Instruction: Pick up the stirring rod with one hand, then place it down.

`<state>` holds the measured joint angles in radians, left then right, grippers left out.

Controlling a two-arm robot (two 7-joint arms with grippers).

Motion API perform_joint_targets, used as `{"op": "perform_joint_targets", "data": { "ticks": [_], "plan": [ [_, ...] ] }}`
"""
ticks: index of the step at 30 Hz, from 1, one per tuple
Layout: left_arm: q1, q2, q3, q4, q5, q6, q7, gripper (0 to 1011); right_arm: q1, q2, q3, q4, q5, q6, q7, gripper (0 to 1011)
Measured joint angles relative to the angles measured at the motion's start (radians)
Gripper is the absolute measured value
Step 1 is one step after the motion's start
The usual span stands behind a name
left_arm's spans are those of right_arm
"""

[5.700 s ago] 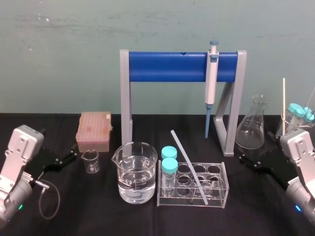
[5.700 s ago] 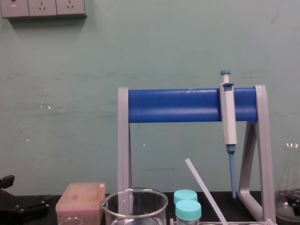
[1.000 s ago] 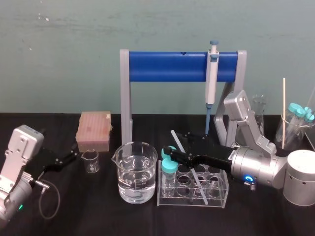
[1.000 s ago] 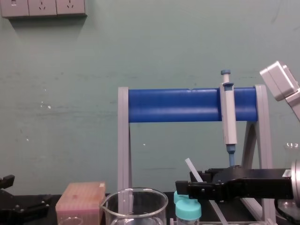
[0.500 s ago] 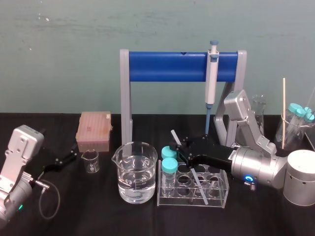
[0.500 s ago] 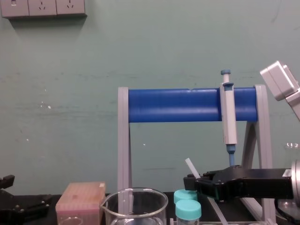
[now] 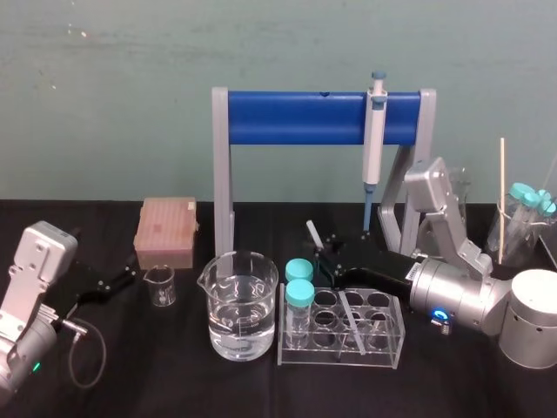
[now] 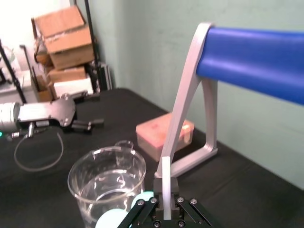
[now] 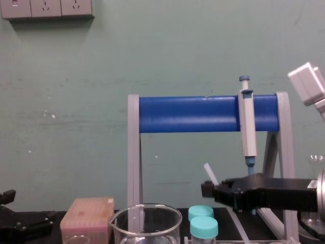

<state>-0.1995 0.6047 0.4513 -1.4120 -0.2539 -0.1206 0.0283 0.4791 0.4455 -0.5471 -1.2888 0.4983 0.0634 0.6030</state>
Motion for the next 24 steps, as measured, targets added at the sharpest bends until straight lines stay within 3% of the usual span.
{"op": "perform_joint_targets", "data": {
  "ticks": [8,15,20,24],
  "plan": [
    [0.0,0.0,0.0,0.0,0.0,0.0,0.0,1000,-0.066,-0.017,0.062,-0.034,0.024,-0.125,-0.016,69],
    [0.0,0.0,0.0,0.0,0.0,0.0,0.0,1000,-0.132,-0.008,0.107,-0.09,0.035,-0.195,-0.022,69],
    [0.0,0.0,0.0,0.0,0.0,0.0,0.0,1000,-0.165,0.006,0.136,-0.137,0.036,-0.222,-0.027,68],
    [0.0,0.0,0.0,0.0,0.0,0.0,0.0,1000,-0.178,0.013,0.173,-0.179,0.066,-0.221,-0.03,68]
  ]
}}
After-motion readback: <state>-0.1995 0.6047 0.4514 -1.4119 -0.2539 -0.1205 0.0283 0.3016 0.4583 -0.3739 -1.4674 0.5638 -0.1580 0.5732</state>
